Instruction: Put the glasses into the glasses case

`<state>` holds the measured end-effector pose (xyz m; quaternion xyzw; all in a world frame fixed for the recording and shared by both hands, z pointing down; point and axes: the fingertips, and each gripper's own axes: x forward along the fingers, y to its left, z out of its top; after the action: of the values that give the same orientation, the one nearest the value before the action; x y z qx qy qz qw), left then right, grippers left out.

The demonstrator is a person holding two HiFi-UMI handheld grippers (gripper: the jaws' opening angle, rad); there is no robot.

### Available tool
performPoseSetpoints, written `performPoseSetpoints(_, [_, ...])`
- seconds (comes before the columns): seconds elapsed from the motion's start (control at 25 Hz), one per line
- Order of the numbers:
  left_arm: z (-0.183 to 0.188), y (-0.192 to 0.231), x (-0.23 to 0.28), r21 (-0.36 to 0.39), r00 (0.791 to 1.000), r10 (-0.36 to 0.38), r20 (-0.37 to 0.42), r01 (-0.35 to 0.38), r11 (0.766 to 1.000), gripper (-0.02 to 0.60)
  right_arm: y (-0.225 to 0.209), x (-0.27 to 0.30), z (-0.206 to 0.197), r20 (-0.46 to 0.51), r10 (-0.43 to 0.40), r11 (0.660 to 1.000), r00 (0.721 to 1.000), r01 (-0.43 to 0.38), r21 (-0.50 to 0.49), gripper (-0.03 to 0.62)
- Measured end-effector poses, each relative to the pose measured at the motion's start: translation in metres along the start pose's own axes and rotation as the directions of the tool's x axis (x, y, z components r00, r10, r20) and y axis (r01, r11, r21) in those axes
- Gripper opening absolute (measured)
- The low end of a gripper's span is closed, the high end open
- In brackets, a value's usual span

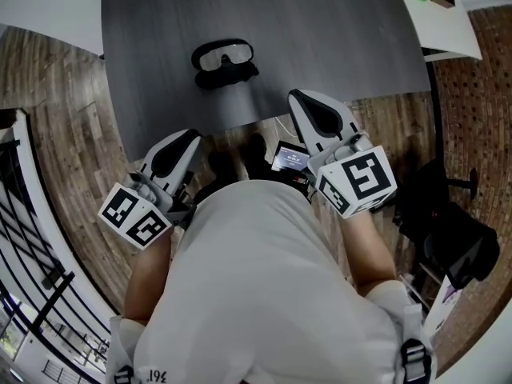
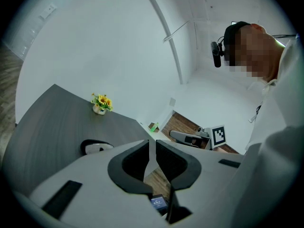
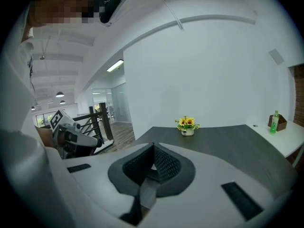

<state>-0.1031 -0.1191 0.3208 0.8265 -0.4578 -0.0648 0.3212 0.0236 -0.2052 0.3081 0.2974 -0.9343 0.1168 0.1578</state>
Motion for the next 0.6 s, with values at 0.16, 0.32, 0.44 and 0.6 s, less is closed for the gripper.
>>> performPoseSetpoints(0.16, [-0.0015, -0.0001, 0.0006, -0.005, 1.000, -0.001, -0.004, 0.001, 1.000, 0.052, -0.0026, -0.0019, -0.0010, -0.010, -0.008, 1.000, 1.000, 0.008, -0.001, 0.009])
performPoseSetpoints(0.32, [-0.0032, -0.0001, 0.0002, -0.010, 1.000, -0.001, -0.008, 0.001, 1.000, 0.052, -0.0012, -0.0020, -0.0030, -0.017, -0.006, 1.000, 1.000, 0.006, 0.000, 0.009])
performPoseSetpoints(0.44, [-0.0038, 0.0003, -0.0001, -0.013, 1.000, -0.002, -0.012, 0.002, 1.000, 0.052, -0.0002, -0.0012, -0.0030, -0.019, -0.005, 1.000, 1.000, 0.005, -0.002, 0.009])
performPoseSetpoints(0.6, [-0.0040, 0.0008, 0.0001, -0.016, 1.000, -0.002, -0.015, 0.002, 1.000, 0.052, -0.0008, 0.0001, -0.0021, -0.022, -0.008, 1.000, 1.000, 0.008, -0.009, 0.009])
